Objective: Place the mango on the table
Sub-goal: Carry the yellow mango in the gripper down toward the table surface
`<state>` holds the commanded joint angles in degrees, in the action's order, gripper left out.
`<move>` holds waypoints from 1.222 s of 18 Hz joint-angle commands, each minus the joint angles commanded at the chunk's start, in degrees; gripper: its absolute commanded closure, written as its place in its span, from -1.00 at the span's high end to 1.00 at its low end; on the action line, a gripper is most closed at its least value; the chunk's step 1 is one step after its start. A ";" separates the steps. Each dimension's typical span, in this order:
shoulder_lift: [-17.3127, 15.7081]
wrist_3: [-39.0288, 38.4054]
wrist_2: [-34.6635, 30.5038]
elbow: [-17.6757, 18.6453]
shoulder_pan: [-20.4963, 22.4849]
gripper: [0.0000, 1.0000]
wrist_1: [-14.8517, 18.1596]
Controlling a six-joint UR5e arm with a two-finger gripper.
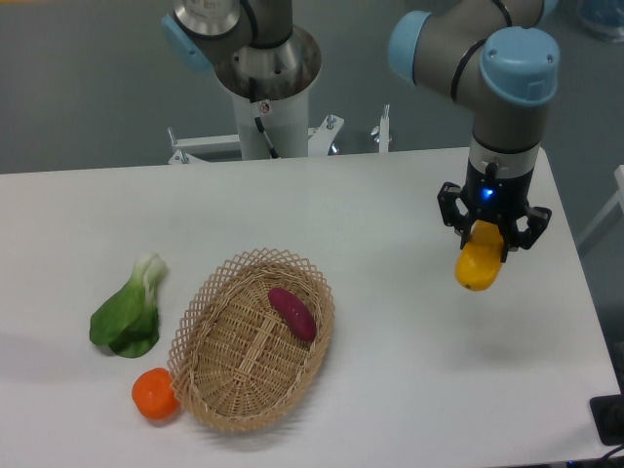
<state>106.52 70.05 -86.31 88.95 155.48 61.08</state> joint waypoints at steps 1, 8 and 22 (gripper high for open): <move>0.00 -0.09 0.09 -0.09 0.00 -0.32 0.00; 0.17 -0.70 0.97 0.09 -0.09 -0.32 -0.09; 11.94 -24.41 5.35 -2.98 -6.41 -0.24 -15.37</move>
<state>118.46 45.63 -80.96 85.97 149.07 45.71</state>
